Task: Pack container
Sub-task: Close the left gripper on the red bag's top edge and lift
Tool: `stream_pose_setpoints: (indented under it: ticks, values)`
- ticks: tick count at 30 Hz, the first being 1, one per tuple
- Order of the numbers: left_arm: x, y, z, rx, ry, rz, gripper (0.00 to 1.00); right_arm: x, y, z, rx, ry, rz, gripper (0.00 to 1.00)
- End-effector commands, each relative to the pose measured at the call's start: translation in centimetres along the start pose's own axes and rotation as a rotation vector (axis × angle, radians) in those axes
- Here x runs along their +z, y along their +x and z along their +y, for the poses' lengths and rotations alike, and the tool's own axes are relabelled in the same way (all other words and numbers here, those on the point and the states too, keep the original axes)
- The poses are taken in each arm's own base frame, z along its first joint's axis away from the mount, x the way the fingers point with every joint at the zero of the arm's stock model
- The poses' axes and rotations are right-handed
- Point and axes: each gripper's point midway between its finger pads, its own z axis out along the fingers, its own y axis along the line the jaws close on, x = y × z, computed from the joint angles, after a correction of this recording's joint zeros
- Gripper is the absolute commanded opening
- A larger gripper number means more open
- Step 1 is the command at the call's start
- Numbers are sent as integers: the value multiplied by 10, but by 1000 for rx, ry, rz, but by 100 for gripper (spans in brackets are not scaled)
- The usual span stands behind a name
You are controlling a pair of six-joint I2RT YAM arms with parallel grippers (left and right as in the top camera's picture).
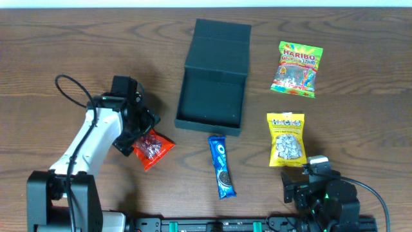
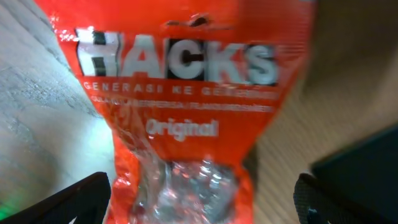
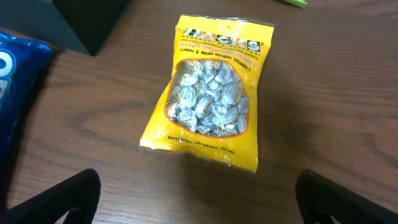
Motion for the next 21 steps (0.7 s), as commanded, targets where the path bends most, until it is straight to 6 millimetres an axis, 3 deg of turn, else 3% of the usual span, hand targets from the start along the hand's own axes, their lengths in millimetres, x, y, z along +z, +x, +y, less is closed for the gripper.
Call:
stream_pose_setpoints:
  ticks: [1,11,14,21]
  values:
    - [10,2,11,12,-33,-1,95,1,2,0,-1,-3,5,99]
    - [15,2,13,13,-27,-8,98,1,2,0,-1,-3,5,99]
    - [15,2,13,13,-27,-9,82,1,2,0,-1,-3,5,99]
    - [16,2,13,10,-30,-9,69,1,2,0,-1,-3,5,99]
